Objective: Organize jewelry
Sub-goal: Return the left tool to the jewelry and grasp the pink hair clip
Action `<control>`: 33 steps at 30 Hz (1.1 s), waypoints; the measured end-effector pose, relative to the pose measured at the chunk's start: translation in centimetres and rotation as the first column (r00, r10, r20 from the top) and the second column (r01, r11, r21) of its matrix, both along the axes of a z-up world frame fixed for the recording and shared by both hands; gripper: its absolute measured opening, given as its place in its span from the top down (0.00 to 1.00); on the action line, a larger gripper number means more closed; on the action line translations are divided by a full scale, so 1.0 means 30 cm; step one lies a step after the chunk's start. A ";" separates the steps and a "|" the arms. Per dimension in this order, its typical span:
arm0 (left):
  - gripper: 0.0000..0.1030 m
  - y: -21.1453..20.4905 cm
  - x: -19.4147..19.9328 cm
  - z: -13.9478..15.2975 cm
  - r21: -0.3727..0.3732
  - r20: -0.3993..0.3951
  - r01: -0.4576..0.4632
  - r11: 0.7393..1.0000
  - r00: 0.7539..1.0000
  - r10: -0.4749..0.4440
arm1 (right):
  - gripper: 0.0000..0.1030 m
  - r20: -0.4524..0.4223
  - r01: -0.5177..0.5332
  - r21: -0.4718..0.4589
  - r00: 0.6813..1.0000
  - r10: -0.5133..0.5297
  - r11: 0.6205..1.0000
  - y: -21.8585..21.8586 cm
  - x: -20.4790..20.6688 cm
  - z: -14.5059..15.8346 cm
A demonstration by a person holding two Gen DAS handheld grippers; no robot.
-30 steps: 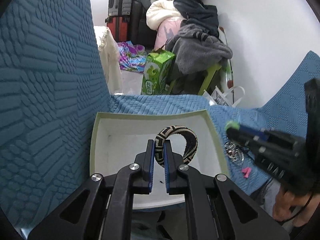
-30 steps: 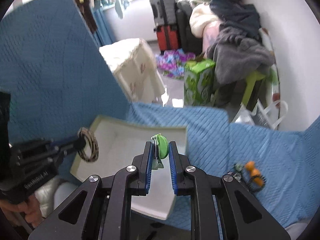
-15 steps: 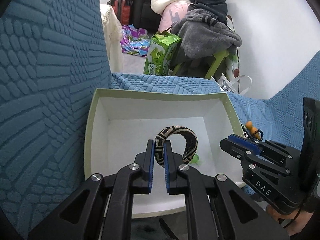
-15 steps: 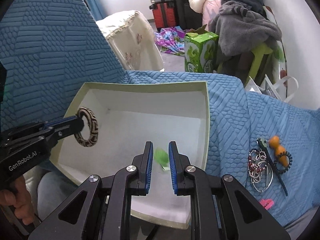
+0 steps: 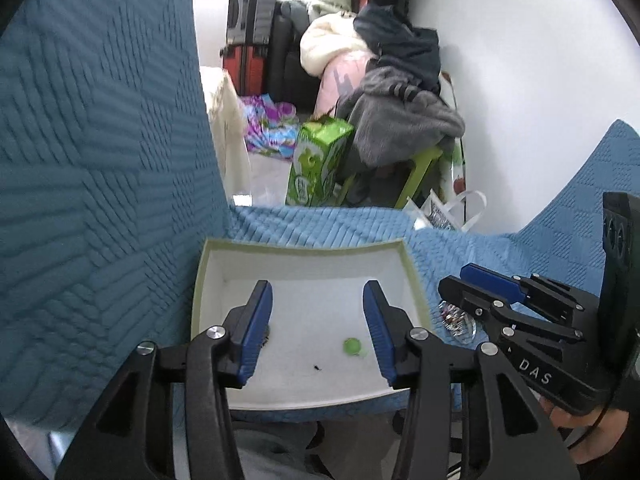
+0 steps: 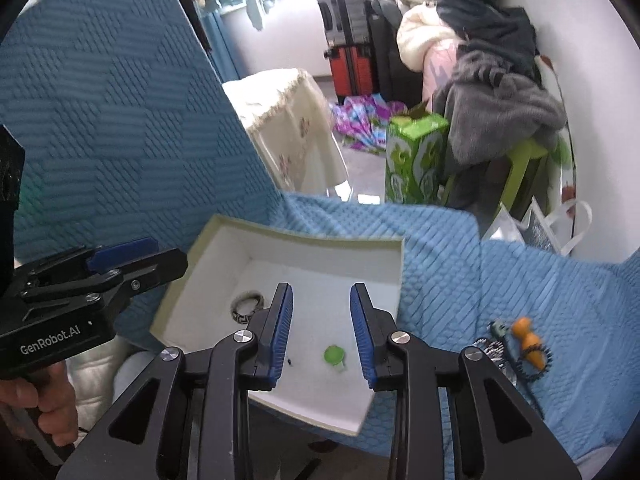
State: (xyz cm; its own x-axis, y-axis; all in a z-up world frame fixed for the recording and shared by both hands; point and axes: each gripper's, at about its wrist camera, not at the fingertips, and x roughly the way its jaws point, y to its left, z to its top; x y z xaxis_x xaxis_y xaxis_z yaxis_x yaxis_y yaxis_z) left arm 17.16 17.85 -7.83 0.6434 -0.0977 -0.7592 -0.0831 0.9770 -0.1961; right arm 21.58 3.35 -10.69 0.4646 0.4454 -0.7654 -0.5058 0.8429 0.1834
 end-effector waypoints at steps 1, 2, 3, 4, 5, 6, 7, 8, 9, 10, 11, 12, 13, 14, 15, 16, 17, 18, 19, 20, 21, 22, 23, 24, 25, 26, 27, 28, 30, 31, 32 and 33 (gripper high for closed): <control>0.52 -0.007 -0.007 0.022 0.002 0.010 -0.003 1.000 1.000 0.003 | 0.73 0.007 -0.004 0.000 1.000 0.004 1.000 -0.007 -0.003 0.016; 0.51 -0.014 -0.013 0.045 0.005 0.019 -0.007 1.000 1.000 0.007 | 0.73 0.018 -0.009 0.000 1.000 0.009 1.000 -0.020 -0.006 0.040; 0.50 -0.023 -0.022 0.069 0.008 0.032 -0.011 1.000 0.999 0.011 | 0.73 0.027 -0.010 0.001 1.000 0.009 1.000 -0.034 -0.006 0.061; 0.50 -0.032 -0.028 0.088 0.007 0.044 -0.013 1.000 0.999 0.013 | 0.73 0.035 -0.009 0.005 0.999 0.009 1.000 -0.049 -0.007 0.081; 0.49 -0.044 -0.038 0.112 0.005 0.060 -0.016 1.000 0.998 0.015 | 0.73 0.042 -0.009 0.010 0.999 0.009 1.000 -0.063 -0.009 0.099; 0.48 -0.051 -0.036 0.125 0.003 0.071 -0.019 1.000 0.997 0.018 | 0.73 0.049 -0.010 0.016 0.999 0.009 1.000 -0.077 -0.012 0.114; 0.48 -0.060 -0.043 0.140 0.002 0.083 -0.020 1.000 0.996 0.020 | 0.73 0.058 -0.012 0.022 0.998 0.010 1.000 -0.091 -0.014 0.131; 0.48 -0.075 -0.050 0.156 0.002 0.098 -0.021 1.000 0.995 0.021 | 0.73 0.070 -0.012 0.029 0.997 0.010 0.999 -0.109 -0.018 0.148; 0.48 -0.088 -0.052 0.166 0.001 0.110 -0.021 1.000 0.994 0.020 | 0.73 0.083 -0.014 0.036 0.996 0.011 0.999 -0.130 -0.022 0.165; 0.48 -0.102 -0.055 0.173 -0.001 0.119 -0.020 1.000 0.993 0.020 | 0.73 0.089 -0.017 0.040 0.996 0.014 0.999 -0.147 -0.024 0.175; 0.48 -0.116 -0.058 0.179 -0.005 0.126 -0.021 1.000 0.992 0.022 | 0.73 0.093 -0.018 0.046 0.996 0.013 0.999 -0.166 -0.026 0.182; 0.48 -0.131 -0.059 0.183 -0.008 0.129 -0.022 1.000 0.991 0.023 | 0.73 0.099 -0.014 0.051 0.995 0.009 0.999 -0.194 -0.027 0.188; 0.48 -0.148 -0.061 0.185 -0.007 0.131 -0.020 1.000 0.991 0.020 | 0.73 0.104 -0.013 0.051 0.995 0.008 0.999 -0.213 -0.027 0.190; 0.48 -0.167 -0.060 0.187 -0.004 0.134 -0.013 1.000 0.991 0.013 | 0.73 0.112 -0.017 0.048 0.994 0.011 0.999 -0.233 -0.029 0.191; 0.48 -0.188 -0.060 0.189 0.001 0.139 -0.004 1.000 0.990 0.004 | 0.73 0.119 -0.017 0.046 0.993 0.011 0.999 -0.252 -0.032 0.191; 0.48 -0.207 -0.060 0.190 0.006 0.145 0.002 1.000 0.989 -0.002 | 0.73 0.128 -0.012 0.046 0.992 0.007 0.999 -0.277 -0.034 0.189; 0.48 -0.226 -0.061 0.190 0.012 0.151 0.004 1.000 0.989 -0.006 | 0.73 0.134 -0.011 0.047 0.991 0.004 0.999 -0.302 -0.037 0.186; 0.48 -0.244 -0.063 0.189 0.010 0.159 0.004 1.000 0.987 -0.006 | 0.73 0.140 -0.007 0.046 0.990 0.000 0.999 -0.320 -0.041 0.185; 0.48 -0.260 -0.064 0.186 0.002 0.166 0.008 1.000 0.986 -0.008 | 0.73 0.148 0.001 0.049 0.989 -0.009 0.999 -0.344 -0.046 0.183; 0.48 -0.274 -0.064 0.182 -0.009 0.171 0.009 1.000 0.985 -0.007 | 0.73 0.146 0.009 0.059 0.989 -0.018 0.998 -0.372 -0.046 0.176; 0.48 -0.288 -0.066 0.178 -0.017 0.176 0.007 1.000 0.984 -0.004 | 0.73 0.141 0.015 0.066 0.990 -0.024 0.998 -0.394 -0.046 0.171; 0.48 -0.301 -0.067 0.173 -0.021 0.178 0.007 1.000 0.984 -0.004 | 0.73 0.139 0.029 0.070 0.990 -0.039 0.997 -0.422 -0.047 0.163; 0.48 -0.317 -0.063 0.162 -0.026 0.178 0.011 1.000 0.984 -0.006 | 0.73 0.139 0.039 0.071 0.989 -0.049 0.997 -0.438 -0.050 0.158; 0.48 -0.334 -0.059 0.156 -0.031 0.174 0.016 0.999 0.985 -0.010 | 0.73 0.139 0.046 0.074 0.989 -0.056 0.996 -0.460 -0.051 0.148; 0.48 -0.348 -0.055 0.146 -0.035 0.171 0.018 0.999 0.985 -0.012 | 0.73 0.143 0.052 0.077 0.988 -0.062 0.996 -0.480 -0.055 0.141; 0.48 -0.366 -0.049 0.130 -0.038 0.169 0.017 0.999 0.986 -0.011 | 0.73 0.149 0.058 0.082 0.986 -0.070 0.995 -0.503 -0.059 0.131; 0.48 -0.383 -0.047 0.121 -0.034 0.167 0.019 0.999 0.986 -0.013 | 0.73 0.149 0.064 0.083 0.986 -0.076 0.994 -0.520 -0.060 0.125; 0.48 -0.403 -0.044 0.110 -0.031 0.165 0.025 0.999 0.986 -0.020 | 0.73 0.142 0.073 0.091 0.986 -0.085 0.993 -0.539 -0.060 0.115; 0.48 -0.444 -0.038 0.086 -0.039 0.178 0.048 0.998 0.983 -0.040 | 0.73 0.124 0.080 0.097 0.988 -0.092 0.992 -0.573 -0.063 0.082; 0.48 -0.460 -0.048 0.079 -0.039 0.183 0.051 0.998 0.982 -0.043 | 0.73 0.115 0.080 0.097 0.989 -0.091 0.992 -0.588 -0.064 0.065; 0.48 -0.479 -0.044 0.064 -0.045 0.187 0.055 0.997 0.981 -0.046 | 0.73 0.101 0.080 0.104 0.991 -0.090 0.991 -0.603 -0.066 0.042; 0.48 -0.496 -0.046 0.052 -0.055 0.192 0.060 0.997 0.980 -0.049 | 0.73 0.091 0.077 0.110 0.992 -0.087 0.991 -0.613 -0.067 0.024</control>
